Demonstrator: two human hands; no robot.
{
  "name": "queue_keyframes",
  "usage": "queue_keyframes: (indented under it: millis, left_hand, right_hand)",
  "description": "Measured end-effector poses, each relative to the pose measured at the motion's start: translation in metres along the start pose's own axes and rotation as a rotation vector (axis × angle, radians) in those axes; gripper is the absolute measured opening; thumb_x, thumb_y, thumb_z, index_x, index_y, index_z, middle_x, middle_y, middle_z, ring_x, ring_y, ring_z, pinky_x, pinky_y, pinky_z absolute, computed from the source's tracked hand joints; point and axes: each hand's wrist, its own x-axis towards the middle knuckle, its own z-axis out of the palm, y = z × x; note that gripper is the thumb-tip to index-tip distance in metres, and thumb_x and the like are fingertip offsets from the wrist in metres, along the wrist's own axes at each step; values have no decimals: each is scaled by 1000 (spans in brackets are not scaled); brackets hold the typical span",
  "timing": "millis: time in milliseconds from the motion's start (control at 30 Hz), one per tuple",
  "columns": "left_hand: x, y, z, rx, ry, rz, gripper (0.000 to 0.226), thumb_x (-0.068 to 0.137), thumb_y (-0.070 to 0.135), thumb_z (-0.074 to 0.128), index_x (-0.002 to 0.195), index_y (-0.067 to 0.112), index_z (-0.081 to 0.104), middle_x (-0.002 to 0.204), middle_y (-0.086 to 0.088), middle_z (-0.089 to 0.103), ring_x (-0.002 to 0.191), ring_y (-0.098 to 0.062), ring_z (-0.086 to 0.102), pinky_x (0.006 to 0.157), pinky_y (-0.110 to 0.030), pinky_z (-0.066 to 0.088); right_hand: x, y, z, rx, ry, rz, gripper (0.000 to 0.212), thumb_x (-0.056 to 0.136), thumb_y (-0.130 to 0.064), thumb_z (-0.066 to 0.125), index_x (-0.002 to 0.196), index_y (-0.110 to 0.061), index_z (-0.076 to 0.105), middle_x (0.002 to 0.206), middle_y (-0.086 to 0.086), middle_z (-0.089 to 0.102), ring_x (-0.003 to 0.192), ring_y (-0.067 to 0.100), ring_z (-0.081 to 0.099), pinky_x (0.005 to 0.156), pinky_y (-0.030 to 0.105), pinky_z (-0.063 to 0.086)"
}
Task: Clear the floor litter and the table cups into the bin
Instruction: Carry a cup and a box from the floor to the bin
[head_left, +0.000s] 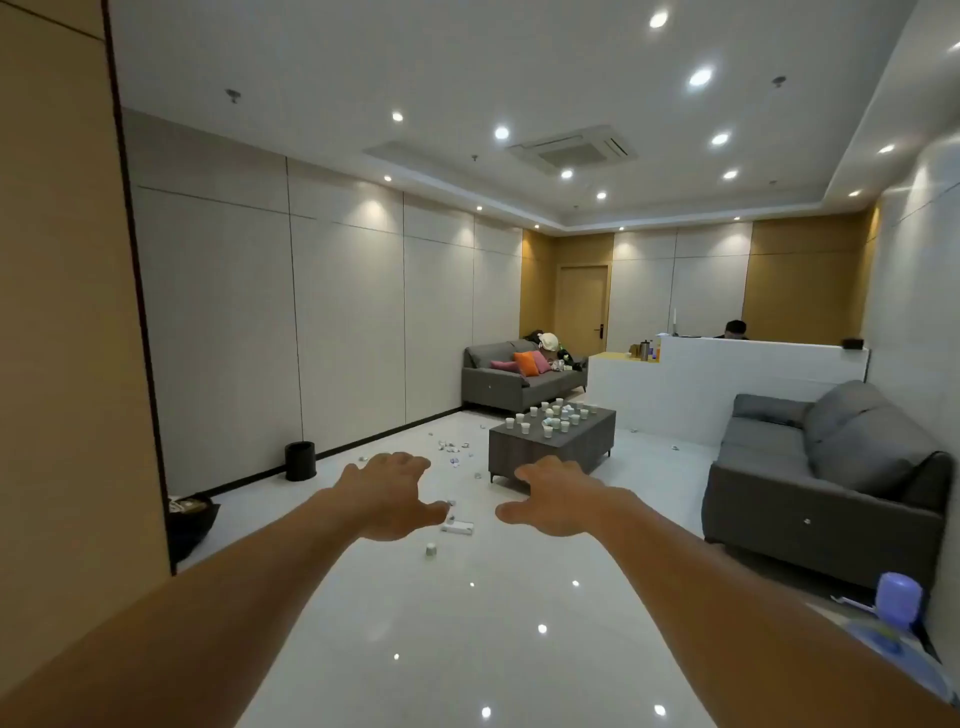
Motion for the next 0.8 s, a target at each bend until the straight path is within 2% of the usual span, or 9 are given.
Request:
queue_keyframes:
  millis: [200, 500, 633, 800]
  left_hand:
    - [92, -4, 18, 2, -17, 0, 80, 85, 68, 43, 150, 27, 20, 158, 4, 21, 144, -19, 20, 114, -49, 22]
    - [275, -7, 47, -29, 1, -49, 79, 85, 68, 42, 150, 28, 21, 158, 5, 21, 143, -19, 22, 113, -45, 25]
    - [348, -29, 69, -14, -45, -95, 80, 84, 69, 43, 150, 28, 21, 158, 5, 21, 143, -20, 21, 112, -46, 22]
    - [453, -70, 87, -12, -35, -110, 79, 85, 67, 43, 150, 28, 20, 158, 6, 20, 143, -19, 21, 112, -45, 22]
  right_hand:
    - [83, 35, 3, -3, 12, 31, 82, 83, -70, 50, 150, -26, 30, 153, 7, 29, 138, 35, 28, 108, 55, 34]
    - [261, 97, -10, -7, -6, -49, 79, 84, -70, 50, 146, -24, 36, 152, 8, 33, 139, 35, 29, 109, 56, 31]
    - [345, 108, -10, -8, -17, -63, 82, 84, -69, 50, 150, -25, 29, 156, 5, 27, 142, 35, 23, 110, 56, 29]
    - [456, 103, 1, -18, -21, -75, 76, 84, -68, 51, 145, -25, 37, 150, 6, 33, 137, 33, 29, 107, 54, 34]
